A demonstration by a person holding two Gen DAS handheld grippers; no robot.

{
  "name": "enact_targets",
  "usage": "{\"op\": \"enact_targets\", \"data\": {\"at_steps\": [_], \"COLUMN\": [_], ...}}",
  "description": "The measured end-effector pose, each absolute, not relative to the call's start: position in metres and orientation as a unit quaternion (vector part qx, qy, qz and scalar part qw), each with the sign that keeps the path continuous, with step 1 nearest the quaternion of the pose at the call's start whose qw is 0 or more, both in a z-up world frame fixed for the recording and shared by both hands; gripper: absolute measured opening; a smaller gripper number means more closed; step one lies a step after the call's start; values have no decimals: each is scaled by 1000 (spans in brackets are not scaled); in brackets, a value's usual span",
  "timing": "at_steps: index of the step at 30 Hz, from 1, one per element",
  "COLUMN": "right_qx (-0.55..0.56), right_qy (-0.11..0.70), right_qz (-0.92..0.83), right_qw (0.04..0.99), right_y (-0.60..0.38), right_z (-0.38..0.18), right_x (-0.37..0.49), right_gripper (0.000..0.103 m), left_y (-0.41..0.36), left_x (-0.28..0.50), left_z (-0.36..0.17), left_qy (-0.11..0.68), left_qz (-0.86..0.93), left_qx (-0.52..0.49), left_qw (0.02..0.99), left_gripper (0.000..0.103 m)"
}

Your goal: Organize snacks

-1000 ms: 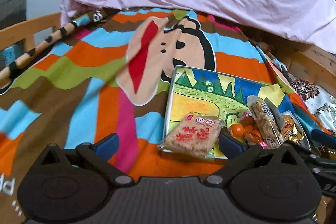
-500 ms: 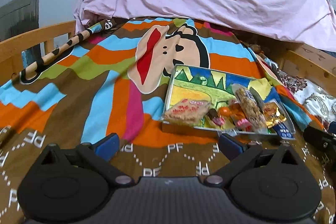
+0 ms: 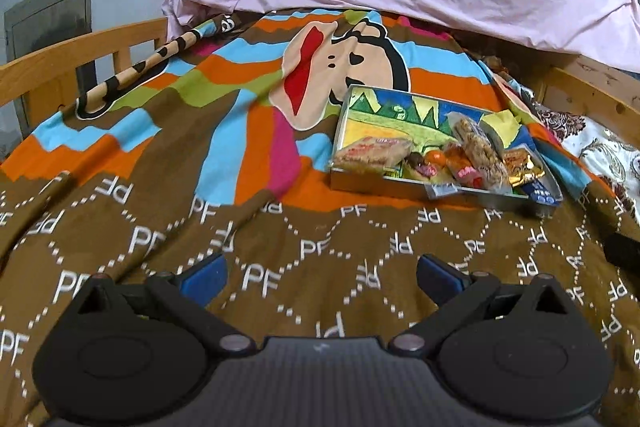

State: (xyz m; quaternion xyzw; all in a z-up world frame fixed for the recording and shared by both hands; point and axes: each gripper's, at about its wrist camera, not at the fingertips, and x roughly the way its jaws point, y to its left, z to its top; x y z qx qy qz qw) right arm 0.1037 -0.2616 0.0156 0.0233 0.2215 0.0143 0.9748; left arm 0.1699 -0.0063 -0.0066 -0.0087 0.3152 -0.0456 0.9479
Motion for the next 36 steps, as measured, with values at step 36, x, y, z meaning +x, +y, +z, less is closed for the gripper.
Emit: {"op": "enact_targets", "data": {"at_steps": [36], "right_qx": [31], "right_qy": [259], "right_qz": [-18], "right_qw": [965], "right_y": [-266], "right_z": [-9], "right_x": [69], "right_gripper": [102], "left_y": [-7], "left_x": [137], "left_z": [-19], "left_qy": [318], "left_qz": [-33], "left_qx": [39], "left_qw": [947], "left_gripper": [103]}}
